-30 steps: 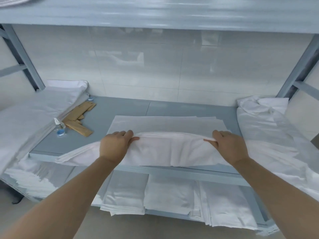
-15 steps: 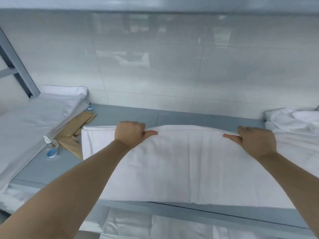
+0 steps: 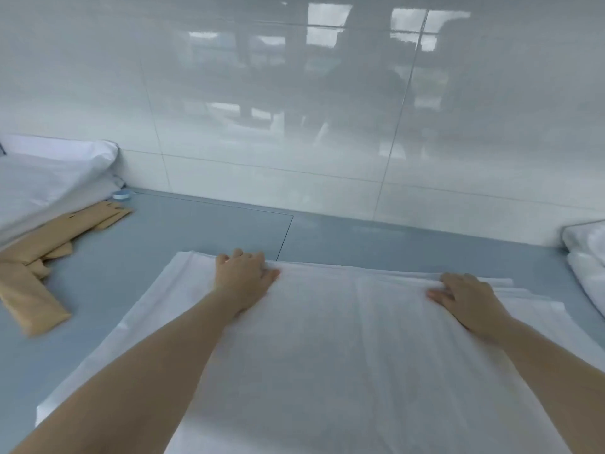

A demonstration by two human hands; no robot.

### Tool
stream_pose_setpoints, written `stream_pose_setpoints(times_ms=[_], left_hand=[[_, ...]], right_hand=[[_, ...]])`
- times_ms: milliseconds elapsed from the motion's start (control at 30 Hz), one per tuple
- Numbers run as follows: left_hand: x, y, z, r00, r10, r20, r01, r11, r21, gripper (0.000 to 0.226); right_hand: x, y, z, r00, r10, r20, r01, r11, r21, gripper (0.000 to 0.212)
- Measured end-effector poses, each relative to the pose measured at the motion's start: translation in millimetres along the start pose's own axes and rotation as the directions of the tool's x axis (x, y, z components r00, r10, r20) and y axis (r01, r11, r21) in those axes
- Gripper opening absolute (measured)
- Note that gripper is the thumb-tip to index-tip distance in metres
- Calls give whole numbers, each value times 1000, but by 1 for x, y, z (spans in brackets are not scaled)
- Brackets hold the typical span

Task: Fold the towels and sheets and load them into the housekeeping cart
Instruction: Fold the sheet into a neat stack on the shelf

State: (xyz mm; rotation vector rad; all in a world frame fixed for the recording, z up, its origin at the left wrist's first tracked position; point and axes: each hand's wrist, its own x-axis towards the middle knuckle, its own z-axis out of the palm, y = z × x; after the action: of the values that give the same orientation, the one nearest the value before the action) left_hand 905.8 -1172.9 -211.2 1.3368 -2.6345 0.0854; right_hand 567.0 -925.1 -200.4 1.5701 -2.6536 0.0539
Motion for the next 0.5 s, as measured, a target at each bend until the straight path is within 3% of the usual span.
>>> stream_pose_setpoints(times_ms=[100, 200, 367, 500], left_hand=[[10, -3, -5, 991, 29, -134, -36, 998, -56, 27], [24, -3, -13, 969, -26, -245, 3, 995, -95, 24], [24, -4, 13, 993, -108, -50, 103, 991, -88, 25], [23, -2, 9, 993, -121, 7, 121, 991, -57, 25]], right_hand=[[12, 7, -9, 999, -12, -45, 13, 999, 39, 24], [25, 6, -19, 969, 13, -247, 10, 996, 94, 26], [35, -4, 11, 987, 134, -87, -130, 990, 47, 27], [30, -22, 2, 973, 183, -143, -190, 981, -32, 28]])
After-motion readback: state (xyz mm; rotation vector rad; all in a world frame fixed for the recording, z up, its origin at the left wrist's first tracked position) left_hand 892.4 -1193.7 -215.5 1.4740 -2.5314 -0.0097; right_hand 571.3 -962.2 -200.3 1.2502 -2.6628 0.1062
